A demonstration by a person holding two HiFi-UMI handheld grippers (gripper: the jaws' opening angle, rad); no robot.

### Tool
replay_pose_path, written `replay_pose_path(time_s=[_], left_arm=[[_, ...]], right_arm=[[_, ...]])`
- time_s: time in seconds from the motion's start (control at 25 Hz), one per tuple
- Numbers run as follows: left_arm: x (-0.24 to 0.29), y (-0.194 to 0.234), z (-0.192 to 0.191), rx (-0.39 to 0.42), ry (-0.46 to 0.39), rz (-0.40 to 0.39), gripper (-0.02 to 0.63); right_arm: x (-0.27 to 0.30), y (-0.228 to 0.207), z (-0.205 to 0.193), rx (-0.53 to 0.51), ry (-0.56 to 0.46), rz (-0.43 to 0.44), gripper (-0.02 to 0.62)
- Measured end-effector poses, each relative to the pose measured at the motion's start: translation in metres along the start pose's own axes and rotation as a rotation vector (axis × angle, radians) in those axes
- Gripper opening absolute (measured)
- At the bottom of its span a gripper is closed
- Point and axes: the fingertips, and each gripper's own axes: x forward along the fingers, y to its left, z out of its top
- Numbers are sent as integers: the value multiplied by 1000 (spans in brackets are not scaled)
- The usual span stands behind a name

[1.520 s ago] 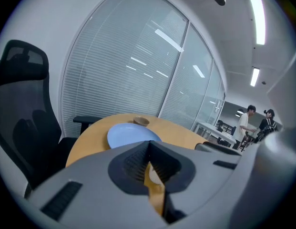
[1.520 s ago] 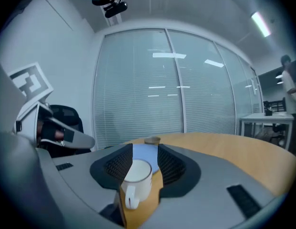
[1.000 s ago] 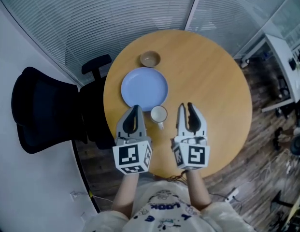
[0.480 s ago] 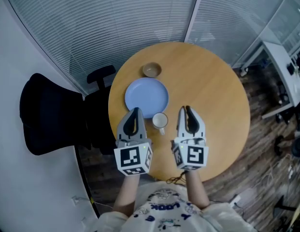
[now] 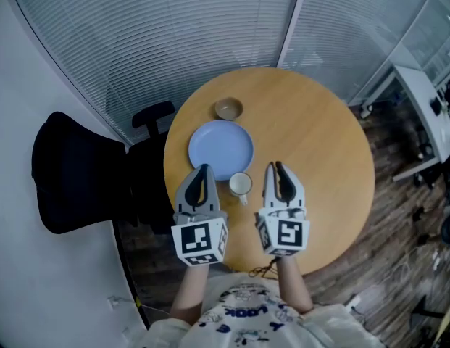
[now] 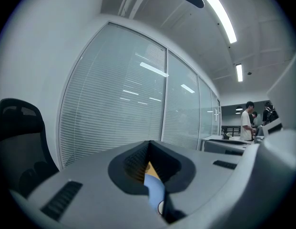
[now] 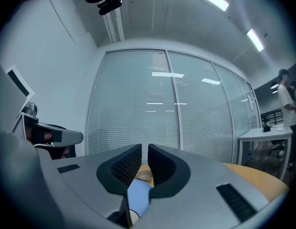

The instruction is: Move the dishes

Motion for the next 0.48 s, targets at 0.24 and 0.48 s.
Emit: replay_pose_path(time_s=[0.24,0.48], left_arm=[[4,-1,1,14,2,-4,3],[10,2,0,16,3,-9,3]], right_arm=[[3,-8,-5,-14,34,-32,43],[9,-5,-5,-1,42,-27,43]])
